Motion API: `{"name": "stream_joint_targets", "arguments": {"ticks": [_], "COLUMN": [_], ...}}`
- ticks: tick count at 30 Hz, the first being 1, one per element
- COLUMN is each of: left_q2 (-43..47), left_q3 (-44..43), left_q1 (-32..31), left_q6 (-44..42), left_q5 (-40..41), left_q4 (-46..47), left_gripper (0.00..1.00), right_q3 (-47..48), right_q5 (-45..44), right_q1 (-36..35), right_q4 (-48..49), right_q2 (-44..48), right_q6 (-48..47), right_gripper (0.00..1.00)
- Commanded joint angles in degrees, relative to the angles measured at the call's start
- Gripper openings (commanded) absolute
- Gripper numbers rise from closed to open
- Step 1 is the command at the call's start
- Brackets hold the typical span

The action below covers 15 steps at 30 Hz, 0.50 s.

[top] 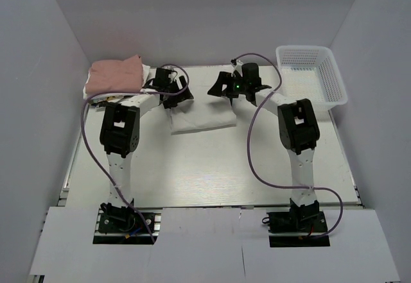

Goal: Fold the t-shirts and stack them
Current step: Fold the long partially folded tshirt into a neat square

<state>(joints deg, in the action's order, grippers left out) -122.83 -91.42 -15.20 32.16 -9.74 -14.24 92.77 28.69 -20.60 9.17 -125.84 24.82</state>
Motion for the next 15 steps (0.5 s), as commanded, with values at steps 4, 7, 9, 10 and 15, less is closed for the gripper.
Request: {"name": "stream_joint_targets", "arguments": {"ticks": [4,7,9,10,15], "left_q2": [-4.52,-4.53,-4.01,-2.17,6.44], "left_q3": [-3.86,-3.86,-4.38,-4.38,-2.3], "left_q1": [1.4,1.4,1.4,1.4,0.17], "left_q6": [-1.22,-1.22,-1.22,-1.22,-3.5], "left_q5": [1.21,0.52,0.51,1.2,8.95], "left_q4": [-5.53,-5.54,-6.15,-6.67,-9.75], "left_gripper": [1.0,1.0,1.0,1.0,1.0], "right_q3": [4.08,4.35,4.44,4.26,-0.72], "right_q5": [-5.64,-6.01,-6.01,-6.1,-7.15], "right_q1": [0.74,0.91,0.74,0.48,-0.32], "right_q4": [-2.05,-3.8,-4.77,-5.3,-5.83], "right_q2": [-7.66,-8.89,-7.59,-6.1,5.91], "right_q6": [1.11,0.59,-0.64,-1.43,-3.64], "right_gripper": [0.9,0.9,0.9,0.9,0.9]}}
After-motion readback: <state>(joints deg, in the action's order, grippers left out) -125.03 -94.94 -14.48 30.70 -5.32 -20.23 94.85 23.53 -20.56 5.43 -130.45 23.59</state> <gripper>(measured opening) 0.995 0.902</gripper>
